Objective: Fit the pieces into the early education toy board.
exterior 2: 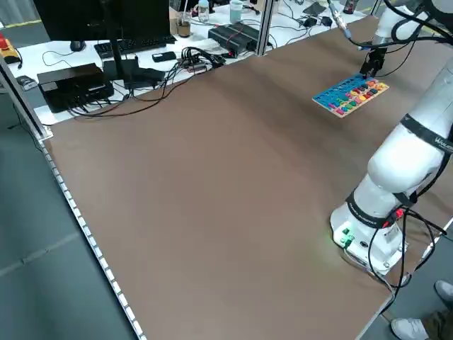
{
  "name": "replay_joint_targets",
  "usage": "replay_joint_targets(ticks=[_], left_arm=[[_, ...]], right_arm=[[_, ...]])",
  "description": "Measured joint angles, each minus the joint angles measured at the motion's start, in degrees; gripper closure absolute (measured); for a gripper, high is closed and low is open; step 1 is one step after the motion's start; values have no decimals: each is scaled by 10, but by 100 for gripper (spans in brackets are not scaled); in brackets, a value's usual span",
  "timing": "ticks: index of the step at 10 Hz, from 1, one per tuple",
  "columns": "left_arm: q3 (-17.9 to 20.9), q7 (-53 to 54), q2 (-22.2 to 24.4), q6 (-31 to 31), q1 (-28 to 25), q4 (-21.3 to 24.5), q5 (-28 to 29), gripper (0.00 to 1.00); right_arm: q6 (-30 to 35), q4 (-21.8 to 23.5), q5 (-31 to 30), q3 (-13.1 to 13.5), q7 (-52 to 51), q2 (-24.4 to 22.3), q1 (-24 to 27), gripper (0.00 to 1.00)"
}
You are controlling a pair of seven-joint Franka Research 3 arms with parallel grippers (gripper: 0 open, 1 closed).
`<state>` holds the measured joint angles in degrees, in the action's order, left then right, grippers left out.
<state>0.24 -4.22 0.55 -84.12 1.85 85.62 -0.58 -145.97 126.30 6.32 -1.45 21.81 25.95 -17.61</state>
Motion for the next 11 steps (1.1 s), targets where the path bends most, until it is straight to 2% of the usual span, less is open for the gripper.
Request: replay_joint_targets(ticks=[1,4,5,8,10,11], left_arm=[[0,0,0,0,0,-1,0,0],[-1,0,0,0,0,-2,0,1],[-1,0,0,0,0,-3,0,1],[-2,1,1,0,2,-5,0,0],[-9,1,2,0,3,-7,0,0],[-11,1,2,0,3,-8,0,0]], right_arm=[[14,-7,0,0,0,-1,0,16],[66,-30,0,4,0,-17,0,3],[93,-44,0,5,0,-32,1,1],[195,-88,0,8,0,-124,22,1],[257,-99,0,10,0,-208,65,1],[312,-119,0,11,-2,-237,91,1]])
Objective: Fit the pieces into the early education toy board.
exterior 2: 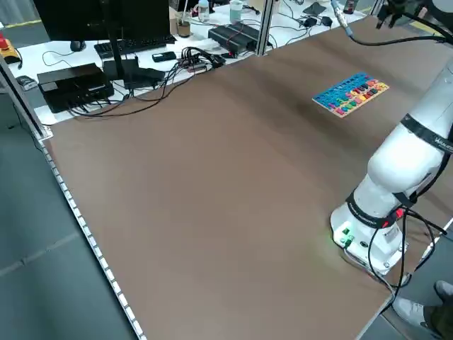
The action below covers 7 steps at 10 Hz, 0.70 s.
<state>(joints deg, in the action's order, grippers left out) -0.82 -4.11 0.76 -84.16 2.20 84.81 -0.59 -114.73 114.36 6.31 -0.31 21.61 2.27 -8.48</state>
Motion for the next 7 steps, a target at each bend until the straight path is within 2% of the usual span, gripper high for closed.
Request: replay_joint_targets(ticks=[1,2,5,7], left_arm=[[0,0,0,0,0,-1,0,0],[0,0,0,0,-1,-5,0,0],[4,0,0,-1,-8,-17,0,0],[4,0,0,-1,-8,-17,0,0]], right_arm=[[69,-40,0,1,-19,-17,29,1],[112,-82,0,2,-63,-23,63,1],[118,-154,-4,5,-202,-19,171,1],[120,-216,-24,1,-212,-18,177,1]])
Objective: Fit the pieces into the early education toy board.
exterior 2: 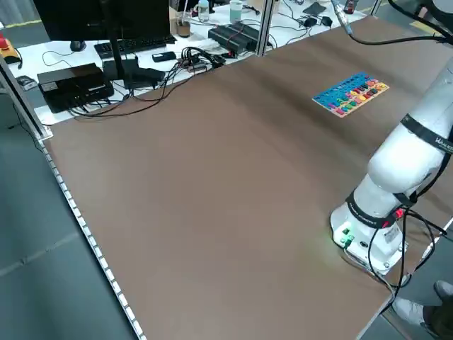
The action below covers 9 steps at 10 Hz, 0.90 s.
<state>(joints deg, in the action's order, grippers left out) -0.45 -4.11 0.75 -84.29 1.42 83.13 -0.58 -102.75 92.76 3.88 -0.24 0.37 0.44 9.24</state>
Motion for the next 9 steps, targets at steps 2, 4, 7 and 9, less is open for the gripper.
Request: replay_joint_targets(ticks=[2,4,7,9], left_arm=[[0,0,0,0,0,0,0,0],[0,0,0,0,0,0,0,0],[0,0,0,0,0,0,0,0],[0,0,0,0,0,0,0,0]], right_arm=[[15,-32,-8,-8,0,1,-4,1],[25,-33,-11,-10,0,5,-9,1],[25,-33,-49,-11,0,14,-29,1],[24,-33,-54,-12,1,18,-37,1]])
